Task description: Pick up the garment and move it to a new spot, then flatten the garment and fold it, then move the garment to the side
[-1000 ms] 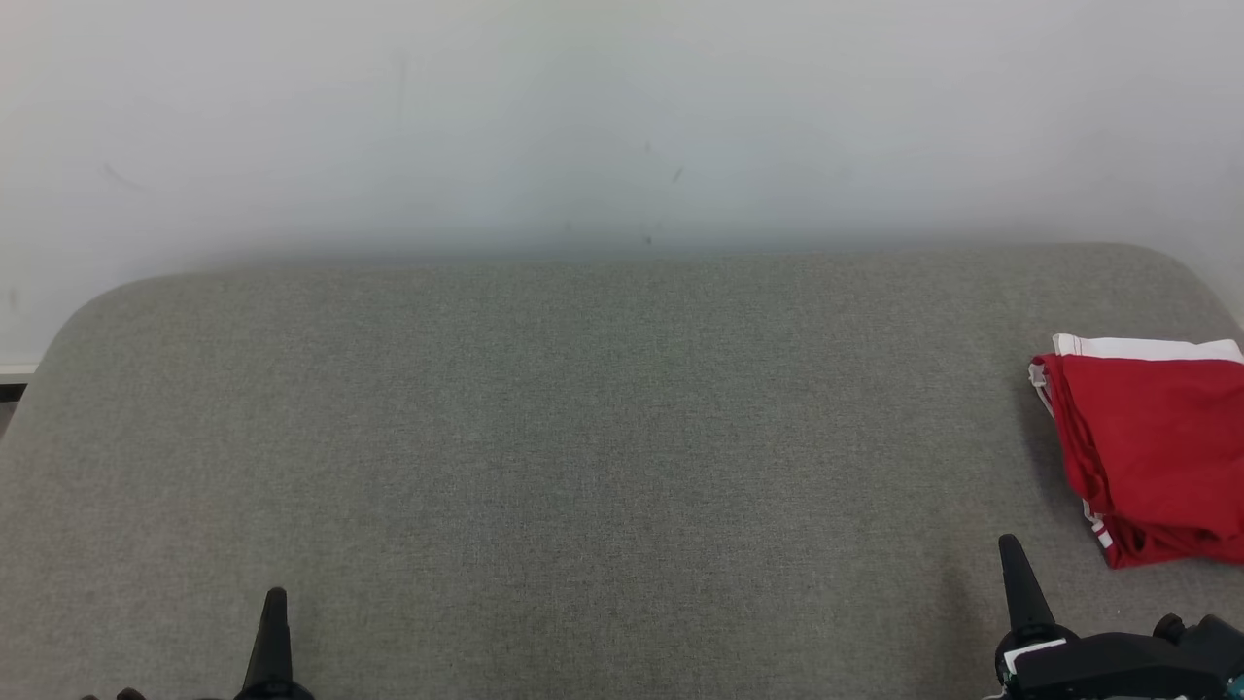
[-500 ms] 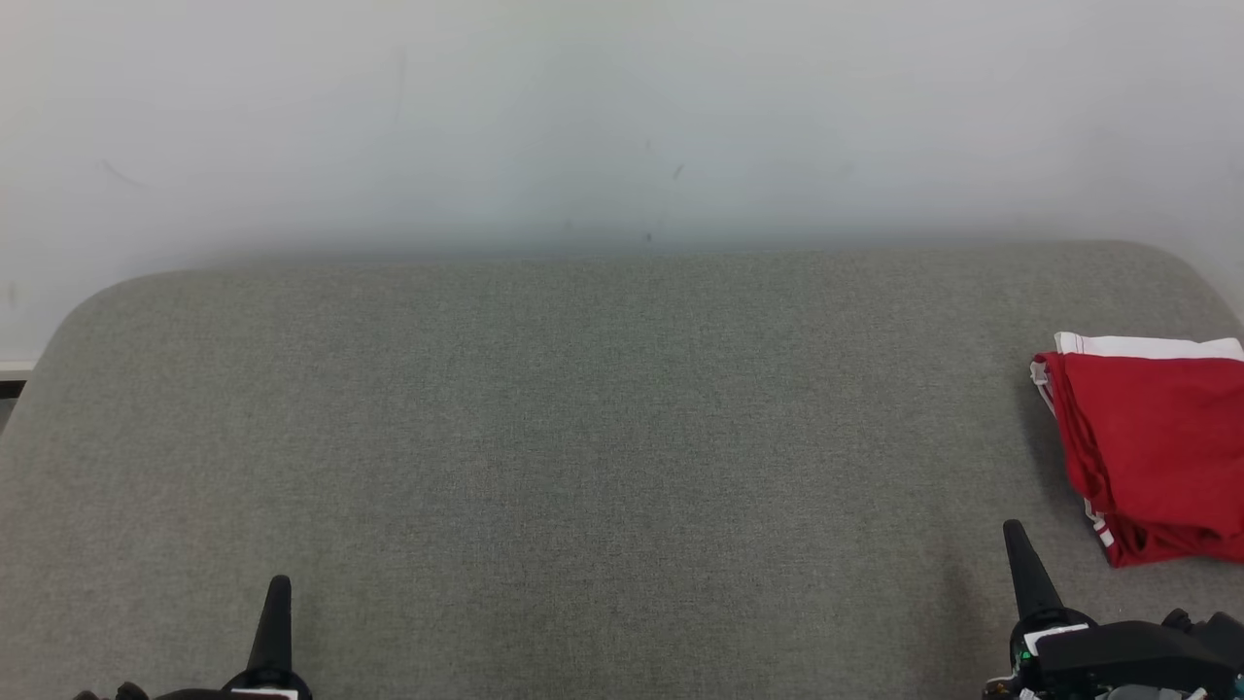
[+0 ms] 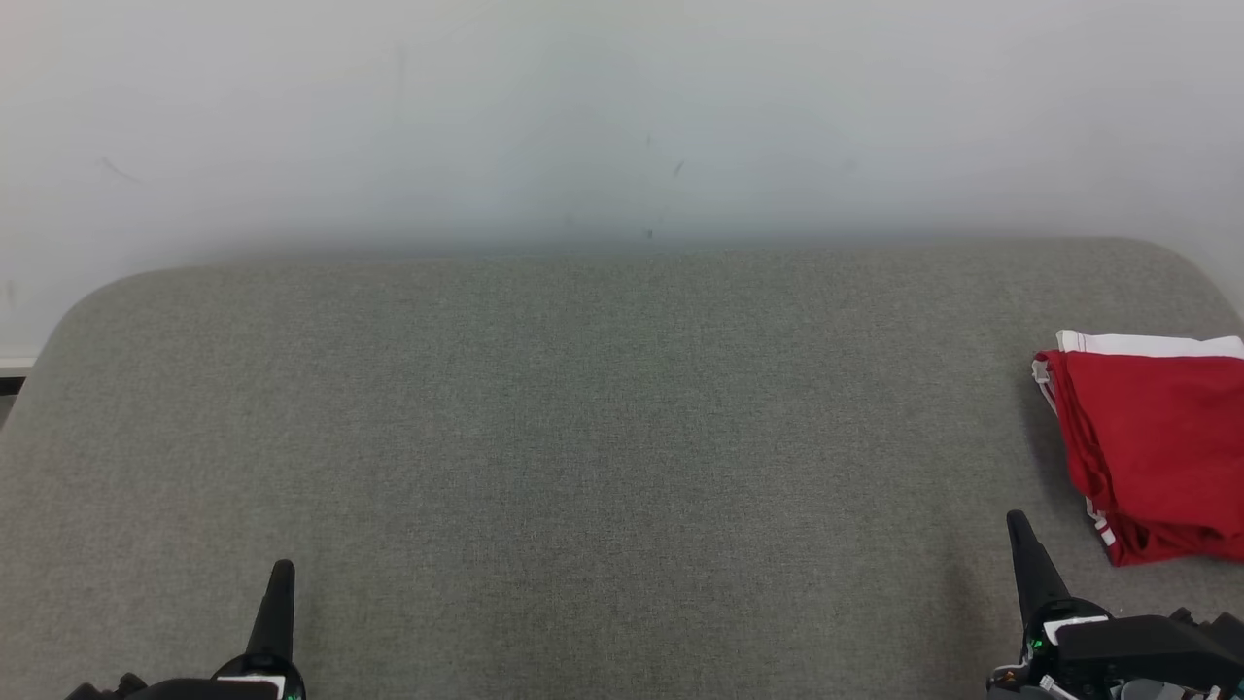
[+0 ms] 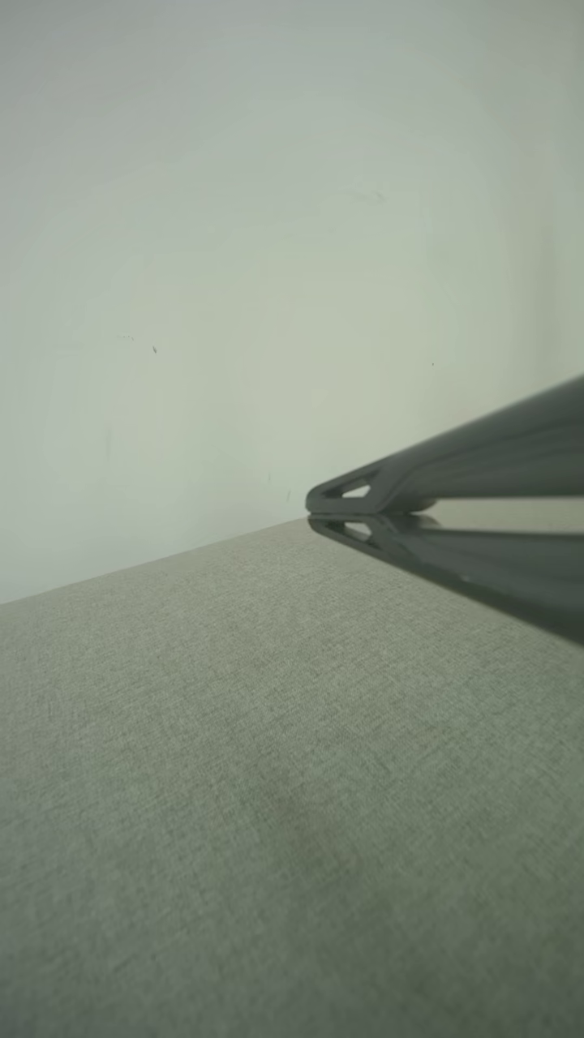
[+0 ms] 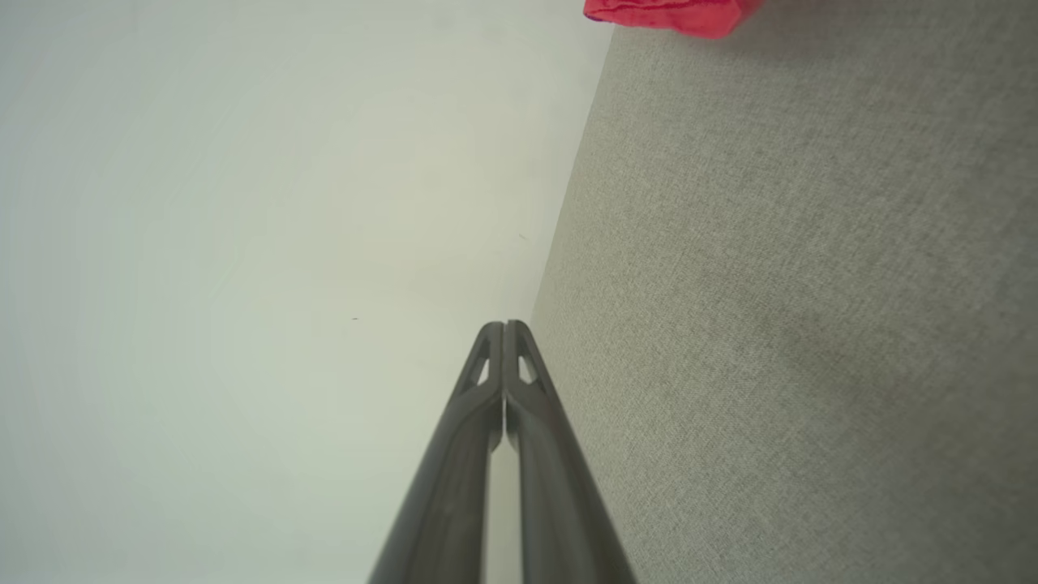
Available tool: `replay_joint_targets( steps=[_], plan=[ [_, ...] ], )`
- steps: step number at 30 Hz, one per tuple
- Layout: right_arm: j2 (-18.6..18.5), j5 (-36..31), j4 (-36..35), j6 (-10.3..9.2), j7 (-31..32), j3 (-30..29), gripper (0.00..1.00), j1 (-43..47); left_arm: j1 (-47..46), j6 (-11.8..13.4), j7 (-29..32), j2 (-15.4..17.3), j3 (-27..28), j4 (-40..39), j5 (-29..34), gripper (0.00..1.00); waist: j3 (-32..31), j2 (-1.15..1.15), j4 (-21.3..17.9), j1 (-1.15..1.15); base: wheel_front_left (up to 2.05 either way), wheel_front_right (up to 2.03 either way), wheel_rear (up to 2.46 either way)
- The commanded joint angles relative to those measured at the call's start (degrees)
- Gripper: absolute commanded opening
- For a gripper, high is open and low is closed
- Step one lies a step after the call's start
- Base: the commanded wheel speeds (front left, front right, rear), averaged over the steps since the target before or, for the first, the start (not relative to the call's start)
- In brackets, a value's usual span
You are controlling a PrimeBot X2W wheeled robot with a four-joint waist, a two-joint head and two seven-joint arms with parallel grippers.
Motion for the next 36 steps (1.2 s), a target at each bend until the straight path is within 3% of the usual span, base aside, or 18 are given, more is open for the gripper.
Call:
replay_joint_targets(
  steps=[1,29,36],
  plan=[
    [0.07,1.26,-0.52,-0.09,0.28,-0.23,0.0,-0.93,-0.99,-0.15,0.31,0.26,0.21,-0.42,-1.06,0.0,0.02,-0.01,0.01,0.0,0.0,0.0,0.0],
    [0.26,13.17,-1.74,-0.12,3.26,-1.48,0.0,-1.64,-2.33,-0.52,3.35,0.29,0.5,-0.48,-12.01,0.0,0.54,-0.01,0.08,0.0,0.0,0.0,0.0],
    [0.26,13.13,-1.69,-0.12,3.34,-1.47,0.0,-1.64,-2.37,-0.54,3.38,0.29,0.51,-0.47,-12.18,0.0,0.56,-0.01,0.08,0.0,0.0,0.0,0.0]
  ],
)
